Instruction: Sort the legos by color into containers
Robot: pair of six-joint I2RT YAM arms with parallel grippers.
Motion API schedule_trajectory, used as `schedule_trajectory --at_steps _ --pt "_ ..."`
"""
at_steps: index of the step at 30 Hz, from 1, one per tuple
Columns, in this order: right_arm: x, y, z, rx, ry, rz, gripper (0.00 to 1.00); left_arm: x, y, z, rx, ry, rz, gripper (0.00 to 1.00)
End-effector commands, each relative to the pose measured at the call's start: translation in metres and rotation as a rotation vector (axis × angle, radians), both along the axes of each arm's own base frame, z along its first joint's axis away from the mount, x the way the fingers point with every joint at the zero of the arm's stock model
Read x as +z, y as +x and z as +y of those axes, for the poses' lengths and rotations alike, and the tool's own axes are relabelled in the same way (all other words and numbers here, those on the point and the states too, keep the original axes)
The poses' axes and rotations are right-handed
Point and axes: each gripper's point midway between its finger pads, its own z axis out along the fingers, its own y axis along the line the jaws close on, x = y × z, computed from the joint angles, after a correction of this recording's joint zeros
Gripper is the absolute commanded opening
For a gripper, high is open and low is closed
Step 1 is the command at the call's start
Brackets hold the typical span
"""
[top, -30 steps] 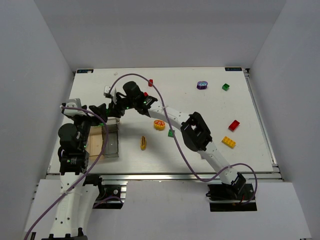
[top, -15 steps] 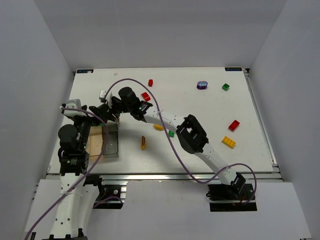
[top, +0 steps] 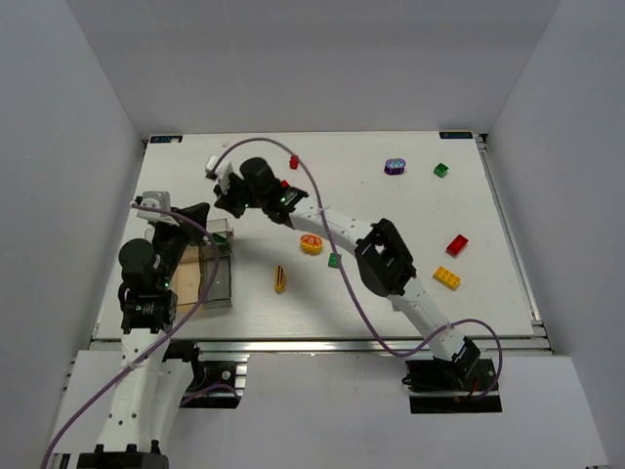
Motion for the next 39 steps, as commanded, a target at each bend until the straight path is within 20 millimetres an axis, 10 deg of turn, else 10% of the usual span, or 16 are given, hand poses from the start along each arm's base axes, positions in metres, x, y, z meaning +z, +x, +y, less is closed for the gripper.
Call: schedule_trajectory --at_steps 1,4,6,7,8,11,14,20,27,32,39 --pt "0.115 0.074 -0.094 -0.317 0.118 0.034 0.0 -0.004 -0.001 -0.037 -0.213 -0.057 0.048 0.0" --pt "0.118 0.077 -0.155 -0.392 0.106 0.216 0.0 -0.032 0.013 -0.056 -0.317 -0.158 0.268 0.0" --pt "0.075 0.079 -0.207 -0.468 0.039 0.34 0.0 -0.056 0.023 -0.066 -0.351 -0.236 0.417 0.0" --pt "0.096 0.067 -0.223 -0.461 0.063 0.334 0.02 -0.059 0.022 -0.075 -0.397 -0.256 0.449 0.08" --pt "0.069 0.061 -0.246 -0.497 0.018 0.391 0.22 -0.063 0.02 -0.085 -0.434 -0.269 0.483 0.3" --pt "0.087 0.035 -0.284 -0.483 0.048 0.451 0.79 -0.08 0.024 -0.106 -0.483 -0.282 0.62 0.61" --pt "0.097 0.019 -0.329 -0.512 0.051 0.465 0.89 -0.101 0.024 -0.136 -0.529 -0.23 0.734 0.78" --pt "0.109 0.012 -0.414 -0.653 0.103 0.429 0.84 -0.137 0.016 -0.191 -0.546 -0.075 0.862 0.86" --pt "0.075 0.028 -0.524 -0.905 0.192 0.544 0.01 -0.176 0.016 -0.236 -0.381 0.177 0.939 0.81" --pt "0.065 0.027 -0.563 -0.97 0.225 0.588 0.0 -0.203 0.017 -0.258 -0.251 0.337 0.943 0.59" --pt "0.081 0.015 -0.57 -0.935 0.272 0.553 0.0 -0.218 0.029 -0.293 -0.144 0.445 0.891 0.62"
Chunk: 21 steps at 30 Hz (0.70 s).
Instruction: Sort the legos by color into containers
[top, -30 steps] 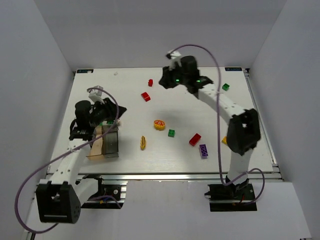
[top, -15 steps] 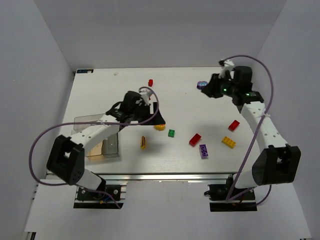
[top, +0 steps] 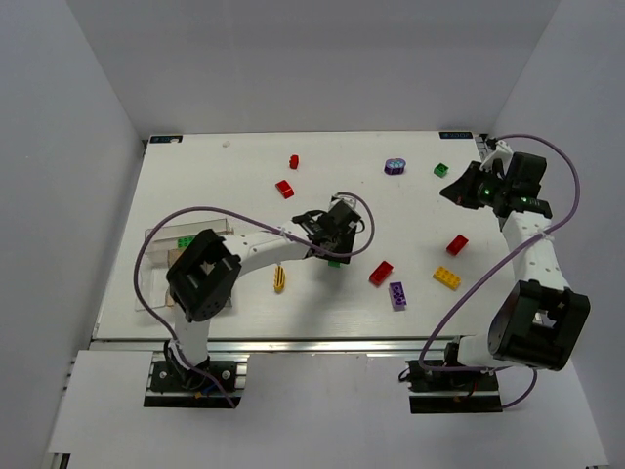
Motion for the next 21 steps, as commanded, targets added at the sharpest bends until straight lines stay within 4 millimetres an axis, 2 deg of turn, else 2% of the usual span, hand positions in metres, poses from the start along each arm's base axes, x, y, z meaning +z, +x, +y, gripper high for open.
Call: schedule_trajectory --at_steps 1,3,4,6,10,16,19,21 --pt "0.026 -0.006 0.005 0.053 0.04 -0.086 0.0 0.012 0.012 -0.004 0.059 0.077 -0.091 0.64" --pt "0.028 -0.008 0.003 0.055 0.053 -0.089 0.0 0.011 0.017 -0.005 0.088 0.121 -0.107 0.67" --pt "0.029 -0.009 0.003 0.058 0.058 -0.089 0.0 0.0 0.013 -0.004 0.087 0.169 -0.09 0.69" --pt "0.03 -0.012 0.004 0.071 0.077 -0.086 0.0 -0.001 0.019 -0.005 0.107 0.184 -0.107 0.69" --pt "0.033 -0.014 -0.003 0.062 0.097 -0.091 0.0 -0.011 0.017 -0.004 0.116 0.211 -0.106 0.7" --pt "0.036 -0.018 -0.005 0.066 0.122 -0.096 0.0 -0.017 0.018 0.0 0.133 0.232 -0.11 0.7" --pt "0.036 -0.018 -0.009 0.056 0.125 -0.099 0.0 -0.023 0.015 -0.001 0.125 0.226 -0.092 0.63" --pt "0.036 -0.019 -0.009 0.058 0.129 -0.1 0.0 -0.026 0.014 -0.002 0.123 0.22 -0.082 0.47"
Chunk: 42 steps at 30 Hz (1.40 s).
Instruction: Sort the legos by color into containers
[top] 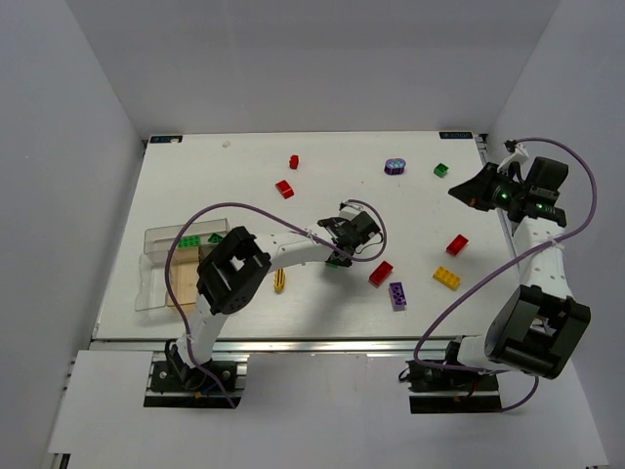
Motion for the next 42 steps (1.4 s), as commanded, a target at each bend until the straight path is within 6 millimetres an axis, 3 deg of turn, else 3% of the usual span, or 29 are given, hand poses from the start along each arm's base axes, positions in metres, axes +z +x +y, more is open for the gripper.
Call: schedule_trajectory --at_steps 1,2,6,9,10,12,13,18,19,21,26,34,40,42 --pt "0.014 -0.004 0.001 0.015 0.018 -0.049 0.0 0.009 0.0 -0.004 0.005 -0.028 -0.011 0.39" --pt "0.015 -0.004 0.001 0.015 0.018 -0.052 0.0 0.008 -0.001 -0.004 0.004 -0.035 -0.008 0.25" --pt "0.017 -0.007 0.002 0.032 0.023 -0.061 0.0 0.018 0.0 -0.001 0.017 -0.061 -0.009 0.0" --pt "0.017 -0.009 0.005 0.061 0.012 -0.072 0.23 0.044 0.01 0.011 0.053 -0.118 -0.049 0.0" --pt "0.015 -0.01 0.006 0.073 0.005 -0.071 0.46 0.067 0.022 0.02 0.084 -0.164 -0.092 0.0" --pt "0.012 -0.009 0.006 0.082 0.003 -0.065 0.57 0.081 0.032 0.035 0.117 -0.203 -0.102 0.0" --pt "0.008 -0.009 0.007 0.084 0.001 -0.052 0.59 0.1 0.047 0.05 0.166 -0.254 -0.131 0.0" --pt "-0.002 -0.004 0.002 0.076 -0.018 -0.022 0.48 0.125 0.078 0.108 0.362 -0.301 -0.185 0.0" --pt "-0.003 -0.004 0.002 0.075 -0.018 -0.02 0.42 0.124 0.077 0.123 0.435 -0.285 -0.178 0.0" --pt "-0.004 -0.004 0.003 0.078 -0.016 -0.019 0.4 0.129 0.089 0.161 0.579 -0.223 -0.222 0.0" --pt "-0.005 -0.004 0.004 0.077 -0.015 -0.016 0.38 0.122 0.086 0.232 0.877 -0.166 -0.227 0.0" --pt "-0.007 -0.004 0.005 0.082 -0.007 -0.01 0.37 0.124 0.079 0.296 1.095 -0.206 -0.282 0.0" --pt "-0.007 -0.004 0.004 0.082 -0.005 -0.007 0.37 0.102 0.066 0.33 1.191 -0.174 -0.235 0.0" --pt "-0.007 -0.004 0.004 0.082 -0.005 -0.008 0.37 0.097 0.066 0.332 1.202 -0.188 -0.234 0.0"
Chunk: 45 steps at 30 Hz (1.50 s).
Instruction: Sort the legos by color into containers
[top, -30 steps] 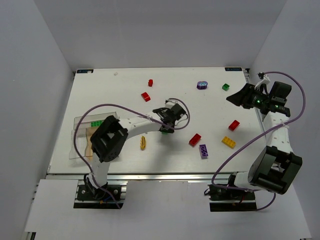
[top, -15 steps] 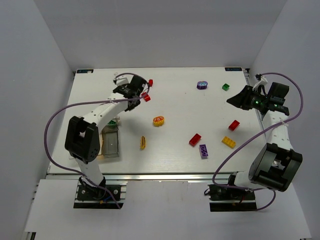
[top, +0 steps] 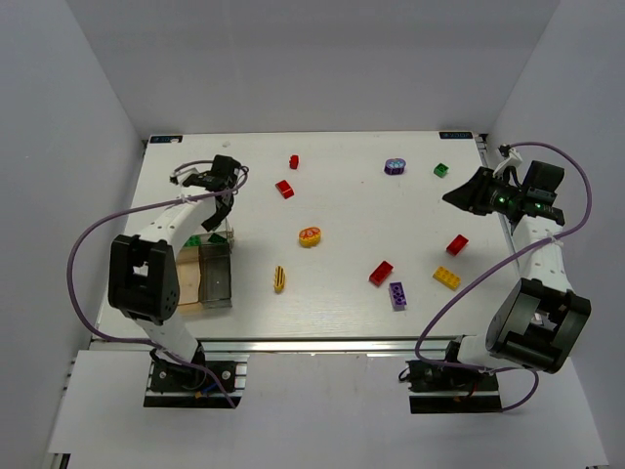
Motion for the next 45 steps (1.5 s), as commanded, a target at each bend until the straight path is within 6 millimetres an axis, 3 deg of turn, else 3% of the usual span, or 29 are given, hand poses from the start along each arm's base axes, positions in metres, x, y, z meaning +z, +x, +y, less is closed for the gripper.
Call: schedule_trajectory --at_steps 1,5,8,9,11,15,18,20,21,23,24,25,26,27,28,29,30,31,32,33,34,35,36,37,38,39,40,41,45 --pt "0.008 0.002 0.002 0.019 -0.003 -0.027 0.37 0.006 -0.004 0.014 0.099 -0.029 -0.071 0.0" --pt "0.008 0.002 0.002 0.022 0.002 -0.025 0.4 -0.005 -0.005 0.024 0.129 -0.057 -0.045 0.0" --pt "0.008 0.002 0.003 0.028 0.004 -0.025 0.46 -0.01 -0.006 0.026 0.14 -0.064 -0.021 0.12" --pt "0.008 0.001 0.003 0.029 0.001 -0.026 0.54 -0.008 -0.004 0.029 0.147 -0.066 -0.026 0.16" --pt "0.008 0.002 0.002 0.032 -0.003 -0.028 0.58 -0.004 -0.003 0.029 0.131 -0.062 -0.029 0.68" --pt "0.003 0.004 0.0 0.025 -0.015 -0.011 0.68 0.012 0.005 0.03 0.107 -0.071 -0.084 0.97" --pt "-0.002 0.008 -0.004 0.006 -0.039 -0.001 0.69 0.018 0.006 0.028 0.077 -0.077 -0.089 0.98" --pt "-0.009 0.014 -0.011 -0.025 -0.077 0.013 0.68 0.022 0.007 0.028 0.065 -0.094 -0.095 0.88" --pt "-0.012 0.019 -0.016 -0.048 -0.104 0.02 0.61 0.024 0.008 0.026 0.03 -0.092 -0.096 0.67" --pt "-0.021 0.034 -0.031 -0.127 -0.204 0.041 0.51 0.031 0.009 0.016 -0.056 -0.126 -0.111 0.4" --pt "-0.024 0.05 -0.041 -0.143 -0.274 0.038 0.35 0.038 0.015 0.011 -0.149 -0.113 -0.127 0.18" --pt "-0.03 0.061 -0.055 -0.193 -0.341 0.061 0.29 0.041 0.015 0.008 -0.194 -0.115 -0.137 0.01" --pt "-0.039 0.067 -0.06 -0.188 -0.386 0.093 0.21 0.049 0.016 -0.004 -0.272 -0.149 -0.177 0.0" --pt "-0.062 0.079 -0.068 -0.195 -0.414 0.158 0.21 0.055 0.015 -0.008 -0.39 -0.118 -0.178 0.0" --pt "-0.043 0.1 -0.082 -0.238 -0.463 0.128 0.22 0.06 0.014 -0.014 -0.454 -0.119 -0.202 0.0" --pt "-0.051 0.104 -0.077 -0.217 -0.479 0.178 0.25 0.072 0.01 -0.032 -0.573 -0.145 -0.278 0.0" --pt "-0.078 0.116 -0.081 -0.204 -0.49 0.246 0.44 0.079 0.005 -0.038 -0.659 -0.106 -0.302 0.0" --pt "-0.057 0.137 -0.082 -0.213 -0.52 0.195 0.57 0.085 0.003 -0.04 -0.685 -0.097 -0.336 0.0" --pt "-0.061 0.147 -0.078 -0.206 -0.542 0.198 0.73 0.09 -0.001 -0.044 -0.721 -0.098 -0.367 0.15" --pt "-0.086 0.155 -0.079 -0.178 -0.579 0.239 0.89 0.098 -0.009 -0.053 -0.795 -0.106 -0.432 0.36" --pt "-0.071 0.173 -0.079 -0.184 -0.628 0.187 0.89 0.102 -0.012 -0.053 -0.807 -0.094 -0.458 0.53" --pt "-0.073 0.181 -0.079 -0.177 -0.658 0.18 0.89 0.105 -0.014 -0.051 -0.812 -0.072 -0.475 0.74" --pt "-0.099 0.188 -0.074 -0.143 -0.683 0.22 0.89 0.107 -0.019 -0.047 -0.814 -0.049 -0.482 0.79" --pt "-0.103 0.195 -0.075 -0.113 -0.709 0.216 0.89 0.108 -0.022 -0.043 -0.801 -0.035 -0.481 0.81" --pt "-0.079 0.215 -0.075 -0.12 -0.727 0.144 0.89 0.107 -0.024 -0.04 -0.79 -0.023 -0.474 0.81" --pt "-0.096 0.22 -0.073 -0.09 -0.741 0.166 0.89 0.109 -0.025 -0.041 -0.792 -0.011 -0.479 0.81" --pt "-0.095 0.226 -0.077 -0.079 -0.804 0.12 0.89 0.112 -0.026 -0.039 -0.788 -0.004 -0.487 0.82" --pt "-0.111 0.222 -0.074 -0.048 -0.822 0.129 0.88 0.115 -0.026 -0.039 -0.787 -0.001 -0.497 0.82" --pt "-0.125 0.236 -0.063 0.001 -0.865 0.093 0.86 0.114 -0.027 -0.04 -0.793 -0.006 -0.494 0.82"
